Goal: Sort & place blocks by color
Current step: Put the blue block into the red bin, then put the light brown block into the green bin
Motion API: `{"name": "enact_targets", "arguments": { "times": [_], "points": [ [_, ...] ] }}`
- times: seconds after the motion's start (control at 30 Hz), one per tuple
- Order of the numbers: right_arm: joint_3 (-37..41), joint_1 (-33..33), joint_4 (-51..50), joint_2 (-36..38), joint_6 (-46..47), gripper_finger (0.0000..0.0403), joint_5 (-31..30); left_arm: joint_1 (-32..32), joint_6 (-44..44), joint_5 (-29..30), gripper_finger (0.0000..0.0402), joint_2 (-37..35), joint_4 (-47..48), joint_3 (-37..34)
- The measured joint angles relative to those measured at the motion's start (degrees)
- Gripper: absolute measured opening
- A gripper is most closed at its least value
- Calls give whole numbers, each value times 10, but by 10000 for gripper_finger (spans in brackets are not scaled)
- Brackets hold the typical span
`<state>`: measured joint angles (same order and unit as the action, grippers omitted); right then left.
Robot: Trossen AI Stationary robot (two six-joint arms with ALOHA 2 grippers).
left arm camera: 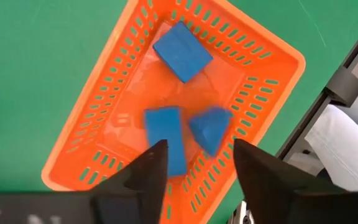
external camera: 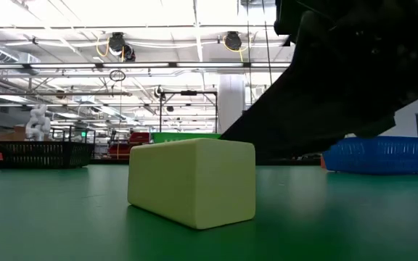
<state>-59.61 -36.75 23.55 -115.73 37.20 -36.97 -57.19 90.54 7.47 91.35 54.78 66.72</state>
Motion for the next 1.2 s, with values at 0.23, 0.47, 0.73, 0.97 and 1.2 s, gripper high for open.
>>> {"name": "enact_targets", "arguments": {
  "times": [0.23, 0.47, 0.73, 0.97, 1.2],
  "points": [
    [0, 0, 3, -3, -42, 277, 10, 13, -2, 0, 254, 0, -1, 0],
    [0, 6, 4, -3, -62, 277, -4, 25, -3, 1, 287, 0, -14, 0],
    [0, 22, 88, -53, -65, 276, 39, 30, -13, 1, 284, 0, -15, 0],
    [-1, 29, 110, -68, -65, 227, 25, 32, -16, 2, 274, 0, -15, 0],
    [0, 30, 122, -69, -34, 112, 38, 32, -23, 25, 274, 0, -15, 0]
  ]
}}
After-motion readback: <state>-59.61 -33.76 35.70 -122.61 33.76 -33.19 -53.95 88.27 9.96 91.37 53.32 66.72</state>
